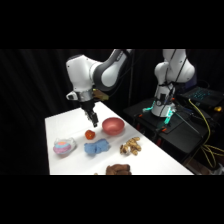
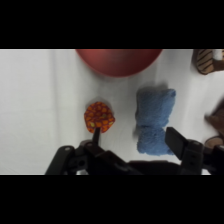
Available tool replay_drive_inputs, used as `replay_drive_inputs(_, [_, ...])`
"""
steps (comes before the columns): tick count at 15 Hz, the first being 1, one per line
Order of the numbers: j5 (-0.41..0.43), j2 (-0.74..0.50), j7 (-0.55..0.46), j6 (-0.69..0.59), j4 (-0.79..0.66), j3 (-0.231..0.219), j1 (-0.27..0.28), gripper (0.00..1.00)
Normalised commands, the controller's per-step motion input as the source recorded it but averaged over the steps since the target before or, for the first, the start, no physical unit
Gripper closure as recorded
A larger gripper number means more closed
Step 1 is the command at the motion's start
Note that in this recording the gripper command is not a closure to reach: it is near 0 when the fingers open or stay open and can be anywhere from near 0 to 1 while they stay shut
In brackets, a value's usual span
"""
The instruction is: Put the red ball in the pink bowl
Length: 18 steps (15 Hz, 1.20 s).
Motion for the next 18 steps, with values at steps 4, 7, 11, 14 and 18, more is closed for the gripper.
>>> replay_drive_inputs(4, [0.160, 0.41, -0.24, -0.17, 0.45, 0.076, -0.112, 0.00])
replay_drive_inputs(7, [0.119, 0.29, -0.21, -0.22, 0.36, 0.103, -0.070, 0.00])
replay_drive_inputs(11, [0.077, 0.23, -0.25, -0.20, 0.29, 0.079, -0.077, 0.00])
replay_drive_inputs(14, [-0.015, 0.19, -0.26, -0.21, 0.28, 0.021, -0.085, 0.00])
replay_drive_inputs(18, [-0.063, 0.17, -0.24, -0.20, 0.29, 0.000, -0.075, 0.00])
